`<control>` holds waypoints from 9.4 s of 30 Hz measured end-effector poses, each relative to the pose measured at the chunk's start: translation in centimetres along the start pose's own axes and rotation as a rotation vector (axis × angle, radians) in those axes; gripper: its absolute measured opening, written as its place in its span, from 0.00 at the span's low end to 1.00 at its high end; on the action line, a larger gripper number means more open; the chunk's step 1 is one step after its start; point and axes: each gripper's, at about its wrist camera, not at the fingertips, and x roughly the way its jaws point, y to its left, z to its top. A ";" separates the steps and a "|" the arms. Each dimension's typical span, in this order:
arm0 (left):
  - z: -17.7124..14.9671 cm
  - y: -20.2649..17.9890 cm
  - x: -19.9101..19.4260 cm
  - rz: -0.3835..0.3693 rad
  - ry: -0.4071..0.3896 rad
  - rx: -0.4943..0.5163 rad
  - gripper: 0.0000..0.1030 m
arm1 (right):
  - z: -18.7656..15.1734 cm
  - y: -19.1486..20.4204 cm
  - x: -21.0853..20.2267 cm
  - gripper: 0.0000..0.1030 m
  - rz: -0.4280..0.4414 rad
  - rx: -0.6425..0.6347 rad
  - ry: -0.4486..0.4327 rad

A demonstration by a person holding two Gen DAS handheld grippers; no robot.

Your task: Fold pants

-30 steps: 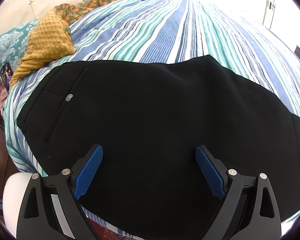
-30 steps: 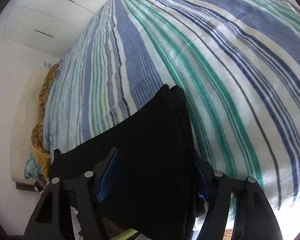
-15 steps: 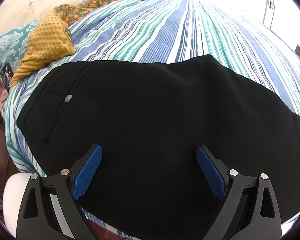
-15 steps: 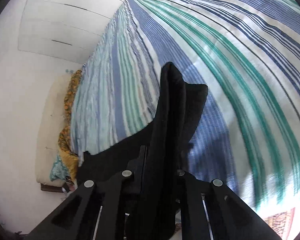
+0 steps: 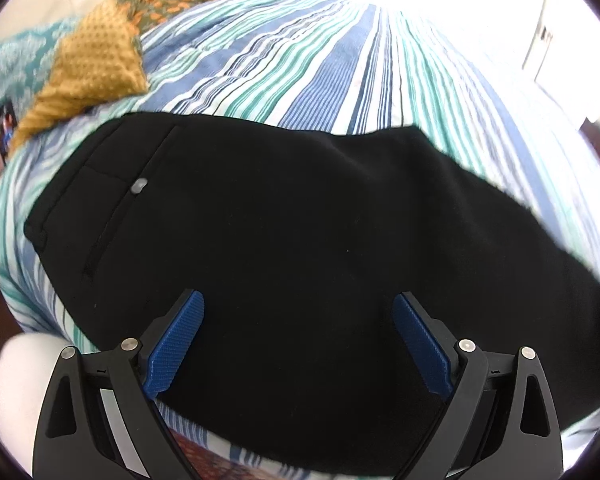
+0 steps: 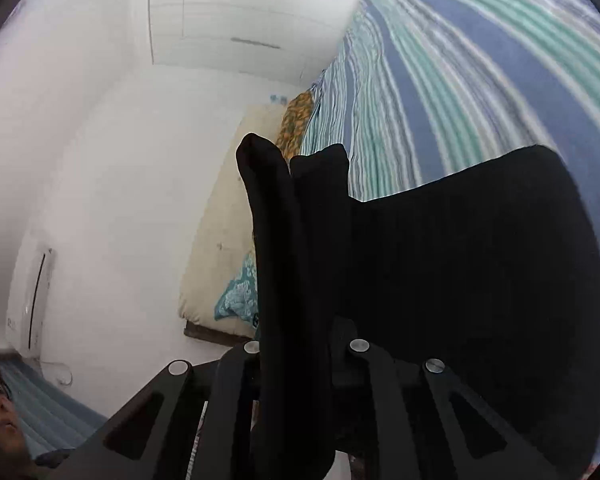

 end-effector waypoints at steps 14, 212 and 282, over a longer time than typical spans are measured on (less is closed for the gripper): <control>-1.1 -1.8 -6.3 -0.507 -0.002 -0.020 0.72 | -12.4 4.9 6.7 0.92 -0.698 -0.786 0.132; 9.0 19.3 7.0 -0.195 0.251 -0.197 1.00 | -5.4 -4.4 -8.5 1.00 -0.908 -0.193 -0.360; 3.3 -3.2 -1.7 -0.163 0.084 0.218 0.31 | -3.3 -1.9 4.7 0.96 -0.178 -0.102 0.169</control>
